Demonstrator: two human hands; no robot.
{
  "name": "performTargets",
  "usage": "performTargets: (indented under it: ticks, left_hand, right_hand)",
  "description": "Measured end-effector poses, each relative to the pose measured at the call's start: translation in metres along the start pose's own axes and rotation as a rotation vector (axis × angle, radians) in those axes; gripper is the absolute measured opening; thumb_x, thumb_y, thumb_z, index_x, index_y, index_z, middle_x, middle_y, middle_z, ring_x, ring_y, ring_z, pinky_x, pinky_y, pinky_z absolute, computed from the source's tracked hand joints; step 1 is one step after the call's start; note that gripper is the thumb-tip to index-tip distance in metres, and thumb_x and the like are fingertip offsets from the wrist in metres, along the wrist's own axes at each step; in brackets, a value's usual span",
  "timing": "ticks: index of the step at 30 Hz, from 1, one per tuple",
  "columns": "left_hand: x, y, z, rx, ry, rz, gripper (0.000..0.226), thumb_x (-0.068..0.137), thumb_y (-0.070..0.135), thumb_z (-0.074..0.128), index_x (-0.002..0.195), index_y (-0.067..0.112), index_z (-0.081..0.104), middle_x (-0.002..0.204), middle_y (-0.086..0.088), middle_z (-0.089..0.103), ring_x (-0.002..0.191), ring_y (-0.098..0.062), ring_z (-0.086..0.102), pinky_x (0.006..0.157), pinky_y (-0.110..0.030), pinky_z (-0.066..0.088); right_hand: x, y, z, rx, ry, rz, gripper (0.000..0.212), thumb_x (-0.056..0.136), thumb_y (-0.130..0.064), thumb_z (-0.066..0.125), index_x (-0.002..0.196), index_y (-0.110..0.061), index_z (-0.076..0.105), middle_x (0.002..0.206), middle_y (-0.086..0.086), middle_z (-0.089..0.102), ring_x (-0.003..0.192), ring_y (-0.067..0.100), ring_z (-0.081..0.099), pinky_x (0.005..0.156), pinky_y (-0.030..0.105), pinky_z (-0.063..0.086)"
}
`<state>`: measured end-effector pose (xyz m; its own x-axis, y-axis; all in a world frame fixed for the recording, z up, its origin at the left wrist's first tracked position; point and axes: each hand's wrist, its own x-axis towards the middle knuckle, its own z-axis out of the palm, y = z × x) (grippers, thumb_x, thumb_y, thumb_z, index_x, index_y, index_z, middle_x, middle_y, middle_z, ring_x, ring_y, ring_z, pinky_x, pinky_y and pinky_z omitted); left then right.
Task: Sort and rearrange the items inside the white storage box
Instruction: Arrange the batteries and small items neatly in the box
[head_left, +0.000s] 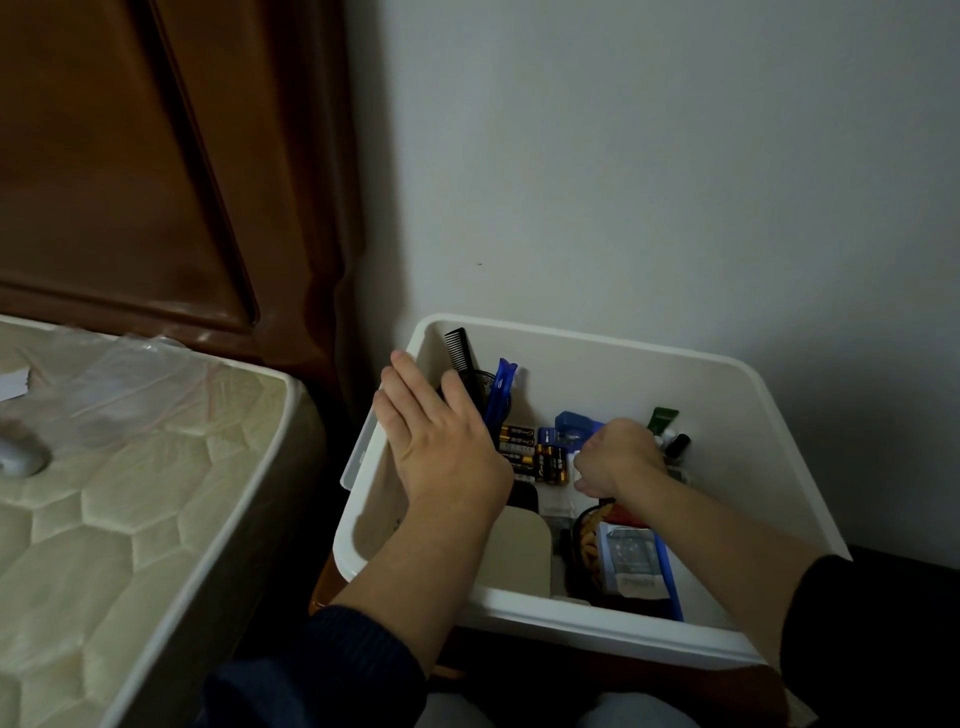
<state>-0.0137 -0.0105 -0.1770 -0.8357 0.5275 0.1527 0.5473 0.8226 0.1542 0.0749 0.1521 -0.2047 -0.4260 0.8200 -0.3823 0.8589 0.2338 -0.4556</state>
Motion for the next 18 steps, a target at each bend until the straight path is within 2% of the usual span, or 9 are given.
performTargets:
  ticks: [1,3,5,7,9,11,13,18]
  left_hand:
    - [0.000,0.000,0.000,-0.002,0.001,0.002,0.078,0.082,0.035,0.063,0.148,0.012,0.027,0.165,-0.035,-0.006,0.155,-0.051,0.001,0.127,-0.057,0.003]
    - [0.001,0.000,0.001,-0.009,0.005,0.003,0.075,0.082,0.033,0.062,0.146,0.013,0.029,0.165,-0.035,-0.005,0.155,-0.051,0.001,0.127,-0.057,0.003]
    - [0.001,0.000,0.001,-0.014,0.009,0.004,0.073,0.081,0.032,0.062,0.144,0.013,0.031,0.165,-0.034,-0.005,0.155,-0.051,0.001,0.127,-0.057,0.004]
    - [0.001,0.000,0.001,-0.011,0.009,0.008,0.072,0.080,0.032,0.062,0.143,0.012,0.032,0.165,-0.034,-0.004,0.155,-0.051,0.002,0.127,-0.057,0.004]
    - [0.001,-0.001,0.001,-0.008,0.010,0.009,0.073,0.079,0.032,0.063,0.142,0.012,0.032,0.165,-0.034,-0.004,0.155,-0.051,0.002,0.127,-0.057,0.004]
    - [0.001,-0.001,0.001,-0.008,0.012,0.011,0.073,0.079,0.033,0.064,0.142,0.013,0.032,0.165,-0.034,-0.003,0.155,-0.051,0.003,0.127,-0.057,0.004]
    - [0.001,-0.001,0.001,-0.009,0.013,0.011,0.072,0.079,0.032,0.064,0.141,0.013,0.033,0.165,-0.034,-0.003,0.155,-0.051,0.003,0.127,-0.057,0.005]
    - [0.002,-0.001,0.003,-0.010,0.011,0.011,0.070,0.079,0.033,0.065,0.139,0.014,0.034,0.166,-0.034,-0.004,0.155,-0.051,0.002,0.127,-0.057,0.004]
  right_hand:
    - [-0.004,0.000,-0.005,0.021,-0.010,-0.007,0.019,0.089,-0.008,0.066,0.105,-0.001,0.074,0.099,0.019,0.076,0.093,0.036,0.076,0.083,0.046,0.064]
    - [-0.009,0.002,-0.010,-0.018,0.012,-0.040,0.015,0.091,-0.007,0.062,0.095,-0.003,0.076,0.090,0.017,0.077,0.082,0.032,0.077,0.078,0.046,0.066]
    - [-0.014,0.003,-0.010,-0.174,0.028,-0.089,0.016,0.093,-0.012,0.061,0.091,-0.006,0.075,0.089,0.011,0.074,0.084,0.028,0.074,0.077,0.040,0.064]
    - [-0.021,0.003,-0.008,-0.347,0.028,-0.107,0.012,0.094,-0.017,0.062,0.093,-0.009,0.071,0.092,0.008,0.070,0.088,0.027,0.070,0.075,0.033,0.060]
    - [-0.024,0.002,-0.006,-0.424,-0.002,-0.095,0.011,0.094,-0.019,0.066,0.100,-0.011,0.071,0.098,0.007,0.070,0.092,0.026,0.069,0.079,0.033,0.060]
    - [-0.026,0.000,-0.005,-0.447,-0.020,-0.091,0.021,0.094,-0.020,0.068,0.114,-0.015,0.072,0.111,0.006,0.071,0.101,0.026,0.069,0.086,0.034,0.059]
    - [-0.026,-0.001,-0.005,-0.483,-0.027,-0.103,0.031,0.096,-0.020,0.067,0.126,-0.022,0.070,0.122,0.004,0.070,0.107,0.024,0.068,0.086,0.032,0.057]
    - [-0.027,-0.003,0.000,-0.529,-0.028,-0.112,0.023,0.094,-0.012,0.064,0.115,-0.017,0.072,0.107,0.006,0.070,0.094,0.024,0.067,0.078,0.031,0.056]
